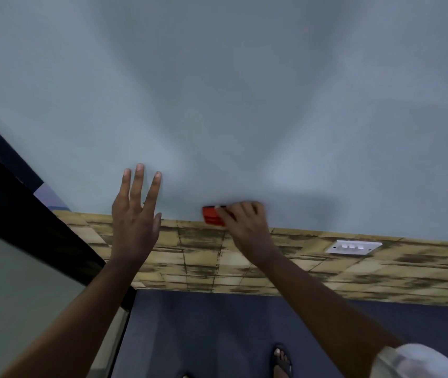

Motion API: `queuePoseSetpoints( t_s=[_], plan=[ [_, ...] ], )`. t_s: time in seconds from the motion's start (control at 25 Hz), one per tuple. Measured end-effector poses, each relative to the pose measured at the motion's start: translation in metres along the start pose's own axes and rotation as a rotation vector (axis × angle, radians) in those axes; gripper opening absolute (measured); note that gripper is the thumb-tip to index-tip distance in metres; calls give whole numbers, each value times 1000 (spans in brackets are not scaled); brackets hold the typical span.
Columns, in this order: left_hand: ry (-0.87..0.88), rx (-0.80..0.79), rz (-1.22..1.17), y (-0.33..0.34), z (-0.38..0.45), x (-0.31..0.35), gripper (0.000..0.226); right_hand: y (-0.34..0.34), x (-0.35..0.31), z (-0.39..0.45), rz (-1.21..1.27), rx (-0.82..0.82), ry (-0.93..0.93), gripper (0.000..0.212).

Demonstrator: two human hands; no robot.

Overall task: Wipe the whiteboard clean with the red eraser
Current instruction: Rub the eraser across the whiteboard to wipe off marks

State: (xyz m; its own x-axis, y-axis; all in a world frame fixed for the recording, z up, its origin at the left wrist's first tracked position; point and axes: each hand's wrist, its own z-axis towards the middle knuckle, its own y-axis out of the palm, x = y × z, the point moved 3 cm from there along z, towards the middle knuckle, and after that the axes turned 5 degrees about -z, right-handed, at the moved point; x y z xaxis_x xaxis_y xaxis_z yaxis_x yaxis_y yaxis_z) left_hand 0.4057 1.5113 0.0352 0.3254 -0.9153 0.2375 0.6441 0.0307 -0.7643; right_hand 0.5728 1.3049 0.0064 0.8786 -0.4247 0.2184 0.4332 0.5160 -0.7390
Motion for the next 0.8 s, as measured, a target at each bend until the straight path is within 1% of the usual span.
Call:
queuePoseSetpoints(
  t_s=[0.04, 0.12, 0.24, 0.28, 0.36, 0.44, 0.48, 0.56, 0.64, 0.72, 0.8],
  plan=[
    [3, -3, 4, 0, -1, 0, 105, -11, 13, -2, 2, 51, 77, 47],
    [-9, 10, 15, 0, -2, 1, 100, -32, 29, 5, -24, 133, 160, 49],
    [-42, 78, 4, -1, 7, 10, 84, -34, 21, 27, -22, 208, 202, 46],
    [-32, 116, -4, -3, 13, 15, 79, -27, 11, 29, -24, 221, 176, 45],
    [24, 186, -5, -8, 26, 26, 72, -4, -7, 18, -23, 156, 50, 47],
    [81, 196, -6, -14, 35, 34, 68, 16, -12, -10, -23, 46, -64, 53],
    [102, 186, -6, -16, 39, 37, 67, 20, -6, -22, -31, 27, -65, 54],
    [114, 171, 4, -23, 41, 39, 67, 14, 11, -37, -44, 51, 2, 56],
    [119, 172, 1, -29, 43, 40, 66, -6, 31, -37, -52, 91, 111, 58],
    [126, 175, -18, -30, 48, 47, 64, -40, 54, -21, -59, 202, 255, 54],
    [132, 181, -29, -30, 54, 56, 62, -69, 70, 2, -5, 303, 387, 51]
  ],
)
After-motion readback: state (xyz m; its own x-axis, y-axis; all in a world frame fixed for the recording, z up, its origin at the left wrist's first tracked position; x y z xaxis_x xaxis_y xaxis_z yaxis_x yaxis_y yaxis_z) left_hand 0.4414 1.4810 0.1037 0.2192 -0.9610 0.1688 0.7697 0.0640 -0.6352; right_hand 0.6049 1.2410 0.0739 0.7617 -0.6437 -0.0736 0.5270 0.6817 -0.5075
